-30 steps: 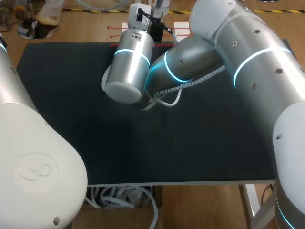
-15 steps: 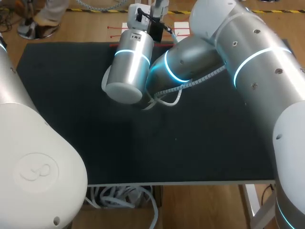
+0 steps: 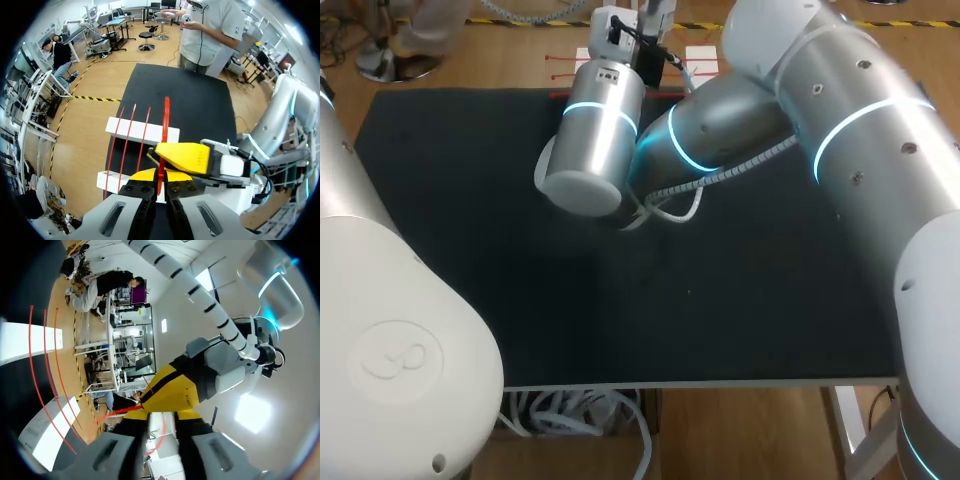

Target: Grab the tape and strap the tape.

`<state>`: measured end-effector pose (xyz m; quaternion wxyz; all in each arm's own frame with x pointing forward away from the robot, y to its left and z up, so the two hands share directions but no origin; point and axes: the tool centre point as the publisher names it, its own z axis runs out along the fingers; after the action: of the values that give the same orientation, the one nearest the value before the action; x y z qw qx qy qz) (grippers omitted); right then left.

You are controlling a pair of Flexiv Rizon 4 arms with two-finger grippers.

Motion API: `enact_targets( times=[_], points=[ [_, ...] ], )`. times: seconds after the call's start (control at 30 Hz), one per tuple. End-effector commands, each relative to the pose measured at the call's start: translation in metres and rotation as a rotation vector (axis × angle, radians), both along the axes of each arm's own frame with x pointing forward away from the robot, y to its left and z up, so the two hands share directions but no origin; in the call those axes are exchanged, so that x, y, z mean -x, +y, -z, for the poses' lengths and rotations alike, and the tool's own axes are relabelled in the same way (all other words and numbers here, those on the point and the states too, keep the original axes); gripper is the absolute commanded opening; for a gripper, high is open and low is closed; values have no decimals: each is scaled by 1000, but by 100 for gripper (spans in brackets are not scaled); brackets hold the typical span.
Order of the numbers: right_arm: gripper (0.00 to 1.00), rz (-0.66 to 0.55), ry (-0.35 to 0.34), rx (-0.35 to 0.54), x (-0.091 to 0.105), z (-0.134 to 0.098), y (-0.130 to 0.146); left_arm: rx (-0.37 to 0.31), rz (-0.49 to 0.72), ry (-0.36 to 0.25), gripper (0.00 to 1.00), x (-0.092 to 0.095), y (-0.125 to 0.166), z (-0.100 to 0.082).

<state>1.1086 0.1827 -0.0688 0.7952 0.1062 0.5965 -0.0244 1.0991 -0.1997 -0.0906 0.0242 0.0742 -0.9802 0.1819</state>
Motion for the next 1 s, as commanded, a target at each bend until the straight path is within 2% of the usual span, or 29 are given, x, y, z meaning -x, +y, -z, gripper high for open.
enact_targets(
  times=[0.03, 0.33, 0.73, 1.0],
  points=[
    [35, -8, 8, -1, 1, -5, -1, -4, 2, 2, 0, 0, -2, -1],
    [32, -18, 12, -13, 7, -10, -6, -4, 2, 2, 0, 0, -2, -1],
    [25, -46, 31, -27, 18, -14, -30, -4, 2, 2, 0, 0, -2, -1],
    [21, -203, 71, -64, 45, -19, -51, -4, 2, 2, 0, 0, -2, -1]
  ],
)
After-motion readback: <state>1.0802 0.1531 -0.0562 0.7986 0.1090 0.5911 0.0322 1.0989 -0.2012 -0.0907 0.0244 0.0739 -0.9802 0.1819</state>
